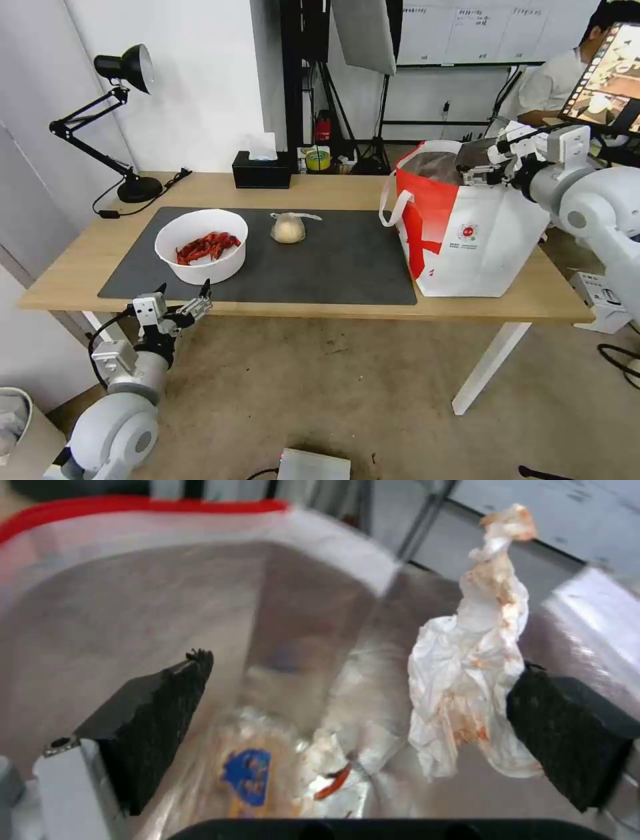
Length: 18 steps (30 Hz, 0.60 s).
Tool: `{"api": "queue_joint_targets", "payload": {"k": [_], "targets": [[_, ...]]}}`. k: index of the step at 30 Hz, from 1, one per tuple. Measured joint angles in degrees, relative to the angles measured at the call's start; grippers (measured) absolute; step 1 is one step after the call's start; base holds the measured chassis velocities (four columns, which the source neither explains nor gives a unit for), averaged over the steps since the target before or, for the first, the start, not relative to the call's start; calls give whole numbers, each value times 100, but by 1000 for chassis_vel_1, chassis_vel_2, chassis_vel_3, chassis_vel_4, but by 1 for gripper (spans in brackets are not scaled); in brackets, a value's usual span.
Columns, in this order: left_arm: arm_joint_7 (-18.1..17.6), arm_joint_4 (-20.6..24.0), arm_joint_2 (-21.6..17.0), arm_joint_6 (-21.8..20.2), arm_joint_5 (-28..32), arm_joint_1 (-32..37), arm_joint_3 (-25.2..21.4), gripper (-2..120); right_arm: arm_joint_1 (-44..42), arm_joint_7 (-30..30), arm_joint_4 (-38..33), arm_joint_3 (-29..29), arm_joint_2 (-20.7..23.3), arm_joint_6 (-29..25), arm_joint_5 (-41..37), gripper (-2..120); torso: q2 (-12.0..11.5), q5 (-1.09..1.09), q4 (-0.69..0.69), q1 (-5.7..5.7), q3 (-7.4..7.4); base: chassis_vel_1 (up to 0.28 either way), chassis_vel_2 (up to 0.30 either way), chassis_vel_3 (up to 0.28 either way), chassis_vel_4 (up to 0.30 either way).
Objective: Pick up the trash from the table and place it into the takeout bag.
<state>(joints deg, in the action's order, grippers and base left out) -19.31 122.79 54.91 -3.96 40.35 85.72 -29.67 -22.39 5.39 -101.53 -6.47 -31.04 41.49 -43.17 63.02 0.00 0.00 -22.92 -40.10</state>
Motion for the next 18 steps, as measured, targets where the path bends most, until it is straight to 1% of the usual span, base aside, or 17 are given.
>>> {"api": "queue_joint_targets", "payload": {"k": [1, 3, 13, 17, 18], "targets": [[0, 0, 0, 0, 0, 0, 0, 100, 0, 0, 0, 0, 0, 0, 0, 100, 0, 0, 0, 0, 0, 0, 0, 0, 0], [0, 17, 4, 1, -5, 0, 0, 100, 51, 495, 65, 14, 65, -1, 334, 100, 0, 0, 0, 0, 0, 0, 0, 0, 0], [-1, 86, 71, 5, -62, 44, 8, 100, 239, 587, 191, 64, 121, -6, 346, 100, 0, 0, 0, 0, 0, 0, 0, 0, 0], [-1, 116, 69, 6, -70, 59, 1, 100, 249, 789, 197, 67, 151, -8, 493, 100, 0, 0, 0, 0, 0, 0, 0, 0, 0], [-1, 131, 62, 7, -71, 65, -6, 100, 260, 935, 194, 69, 156, -14, 654, 100, 0, 0, 0, 0, 0, 0, 0, 0, 0]]}}
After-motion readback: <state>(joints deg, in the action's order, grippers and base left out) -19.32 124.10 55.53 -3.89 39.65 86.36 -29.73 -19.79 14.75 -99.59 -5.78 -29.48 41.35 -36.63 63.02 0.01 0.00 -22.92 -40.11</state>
